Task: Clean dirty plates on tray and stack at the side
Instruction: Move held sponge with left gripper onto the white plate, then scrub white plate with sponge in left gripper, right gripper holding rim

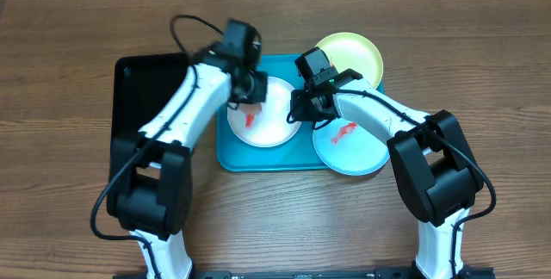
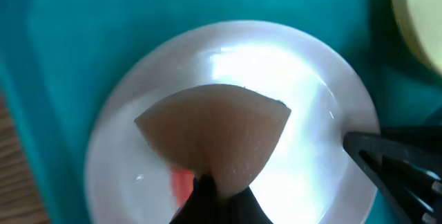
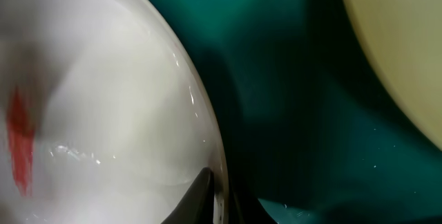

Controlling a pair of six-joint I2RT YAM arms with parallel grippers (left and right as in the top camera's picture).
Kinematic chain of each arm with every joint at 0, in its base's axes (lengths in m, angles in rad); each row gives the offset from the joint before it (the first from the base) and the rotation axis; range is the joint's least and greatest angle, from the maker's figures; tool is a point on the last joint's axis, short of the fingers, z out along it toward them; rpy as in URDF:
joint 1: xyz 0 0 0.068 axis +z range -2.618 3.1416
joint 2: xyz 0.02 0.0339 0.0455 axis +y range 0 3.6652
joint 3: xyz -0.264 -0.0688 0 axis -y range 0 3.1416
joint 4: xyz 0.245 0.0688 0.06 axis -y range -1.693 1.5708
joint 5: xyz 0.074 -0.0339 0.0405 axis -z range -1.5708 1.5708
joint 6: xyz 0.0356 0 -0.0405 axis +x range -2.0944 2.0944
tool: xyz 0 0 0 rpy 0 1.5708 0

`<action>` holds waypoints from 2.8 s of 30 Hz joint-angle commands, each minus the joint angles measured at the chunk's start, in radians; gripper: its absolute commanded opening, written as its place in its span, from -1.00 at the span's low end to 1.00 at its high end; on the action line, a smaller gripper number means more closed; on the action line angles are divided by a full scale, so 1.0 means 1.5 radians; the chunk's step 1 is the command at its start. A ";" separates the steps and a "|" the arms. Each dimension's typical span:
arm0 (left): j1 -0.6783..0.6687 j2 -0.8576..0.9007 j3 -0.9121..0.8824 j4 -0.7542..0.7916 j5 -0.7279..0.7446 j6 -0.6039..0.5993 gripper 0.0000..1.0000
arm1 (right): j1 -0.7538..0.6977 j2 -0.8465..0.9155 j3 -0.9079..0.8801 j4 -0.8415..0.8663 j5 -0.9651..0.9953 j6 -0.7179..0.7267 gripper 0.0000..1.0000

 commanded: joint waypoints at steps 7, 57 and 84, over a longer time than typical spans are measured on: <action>-0.027 -0.005 -0.076 0.054 -0.182 -0.111 -0.92 | -0.004 0.002 -0.005 0.000 -0.006 -0.001 -0.81; -0.069 -0.005 -0.117 0.104 -0.140 -0.168 -0.91 | -0.004 0.002 -0.005 -0.032 -0.066 -0.001 -0.81; -0.073 -0.005 -0.117 0.092 0.100 0.009 -0.92 | -0.004 0.002 -0.005 -0.030 -0.066 -0.001 -0.81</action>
